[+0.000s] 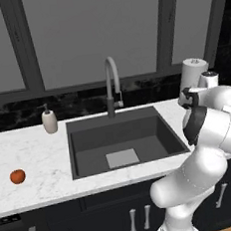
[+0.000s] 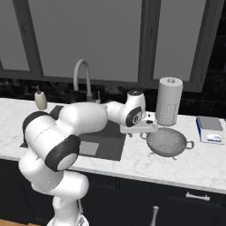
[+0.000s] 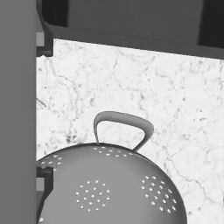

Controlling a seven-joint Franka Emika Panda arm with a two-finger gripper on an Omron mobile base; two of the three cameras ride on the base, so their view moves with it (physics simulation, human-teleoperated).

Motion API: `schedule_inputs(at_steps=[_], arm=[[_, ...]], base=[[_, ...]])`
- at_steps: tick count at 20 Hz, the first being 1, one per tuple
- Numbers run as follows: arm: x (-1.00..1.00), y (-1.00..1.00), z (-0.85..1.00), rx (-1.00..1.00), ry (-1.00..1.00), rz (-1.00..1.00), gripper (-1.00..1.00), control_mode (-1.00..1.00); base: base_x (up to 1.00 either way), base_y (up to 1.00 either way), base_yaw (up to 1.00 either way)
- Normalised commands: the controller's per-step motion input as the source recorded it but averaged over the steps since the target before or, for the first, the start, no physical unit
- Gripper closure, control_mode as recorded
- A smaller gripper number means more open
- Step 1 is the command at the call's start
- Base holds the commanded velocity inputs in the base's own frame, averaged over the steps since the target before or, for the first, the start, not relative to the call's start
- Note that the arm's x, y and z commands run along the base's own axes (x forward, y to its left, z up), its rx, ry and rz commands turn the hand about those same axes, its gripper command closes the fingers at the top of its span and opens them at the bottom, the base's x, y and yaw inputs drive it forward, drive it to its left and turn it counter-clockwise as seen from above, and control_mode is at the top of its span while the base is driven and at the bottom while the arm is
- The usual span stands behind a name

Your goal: Put the colander in the sink, put the orange in the colander, and turn on the sink faucet and pour water over the colander.

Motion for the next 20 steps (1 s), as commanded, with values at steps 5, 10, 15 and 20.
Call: schedule_inputs(at_steps=[5, 10, 15, 20], arm=[[0.3, -0.21, -0.03, 0.08, 0.2, 0.0, -1.0, -1.0], [0.27, -0.07, -0.13, 0.04, 0.1, -0.01, -1.0, -1.0], [0.01, 0.0, -0.26, 0.02, 0.0, -0.02, -1.0, -1.0], [0.0, 0.0, -0.34, 0.01, -0.06, 0.0, -1.0, -1.0]], base=[[0.0, 0.0, 0.0], [0.0, 0.0, 0.0], [0.0, 0.0, 0.0], [0.0, 0.0, 0.0]])
